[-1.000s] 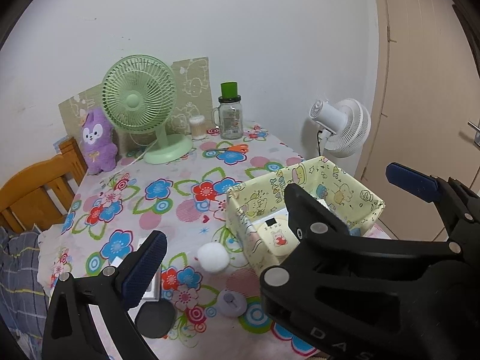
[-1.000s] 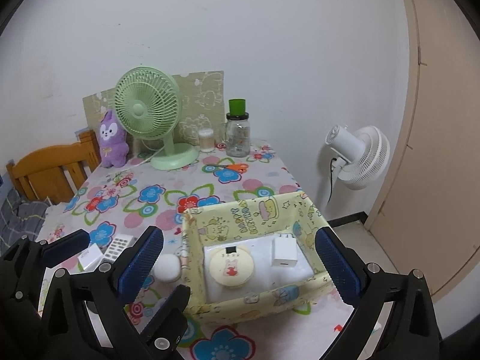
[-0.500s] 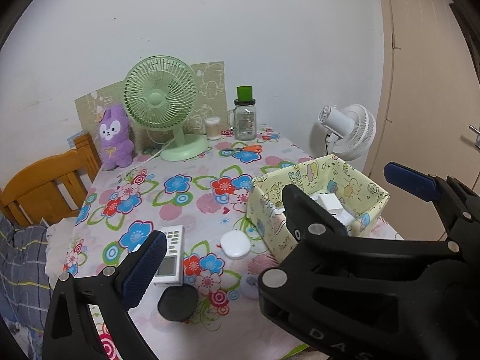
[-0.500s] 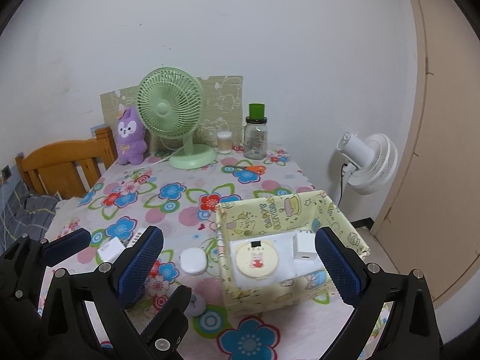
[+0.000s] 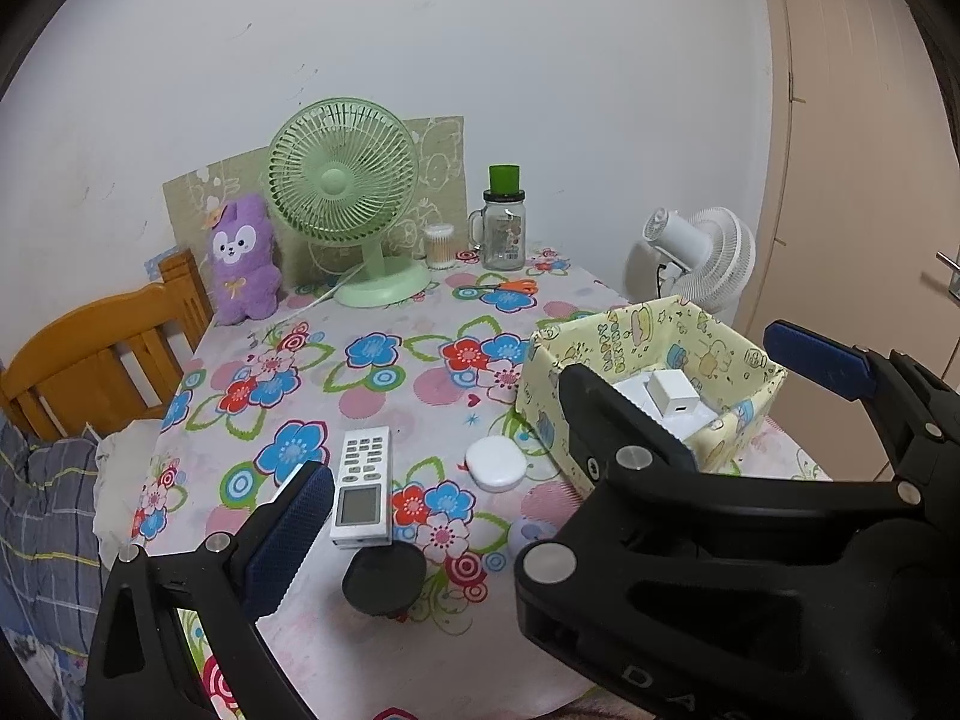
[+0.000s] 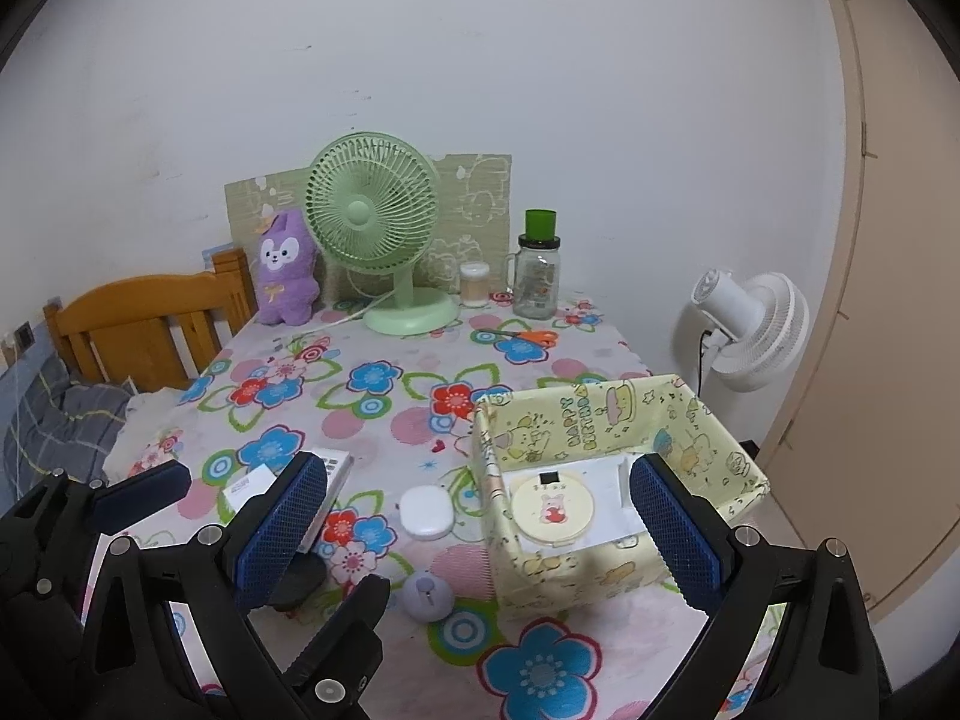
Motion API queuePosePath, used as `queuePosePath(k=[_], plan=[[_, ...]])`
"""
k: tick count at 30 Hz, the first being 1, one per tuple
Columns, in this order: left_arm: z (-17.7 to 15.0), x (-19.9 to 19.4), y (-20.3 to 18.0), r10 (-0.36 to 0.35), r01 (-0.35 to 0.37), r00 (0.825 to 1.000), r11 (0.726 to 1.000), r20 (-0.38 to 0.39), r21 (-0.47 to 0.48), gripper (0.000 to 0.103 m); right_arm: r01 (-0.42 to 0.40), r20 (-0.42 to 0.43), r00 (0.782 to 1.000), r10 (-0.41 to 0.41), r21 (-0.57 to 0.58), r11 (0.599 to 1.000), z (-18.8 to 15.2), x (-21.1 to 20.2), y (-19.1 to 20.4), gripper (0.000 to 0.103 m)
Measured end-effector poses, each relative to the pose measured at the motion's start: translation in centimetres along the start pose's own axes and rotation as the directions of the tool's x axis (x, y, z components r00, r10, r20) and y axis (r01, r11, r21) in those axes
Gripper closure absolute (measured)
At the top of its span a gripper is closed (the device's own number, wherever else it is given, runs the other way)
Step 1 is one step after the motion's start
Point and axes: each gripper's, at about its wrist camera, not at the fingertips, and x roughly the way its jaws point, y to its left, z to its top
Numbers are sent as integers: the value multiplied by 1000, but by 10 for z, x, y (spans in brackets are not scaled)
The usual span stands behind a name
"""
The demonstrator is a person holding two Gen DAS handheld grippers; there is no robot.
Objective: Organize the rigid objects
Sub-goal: 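Lift both grippers out of the yellow box and back over the table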
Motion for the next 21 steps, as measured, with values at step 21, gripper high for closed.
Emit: queuePosePath(k=[21], plan=[[-41, 27, 35, 27, -27, 999, 1000, -17, -1, 0, -91, -1, 996, 91, -10, 996, -38, 27, 31, 1]])
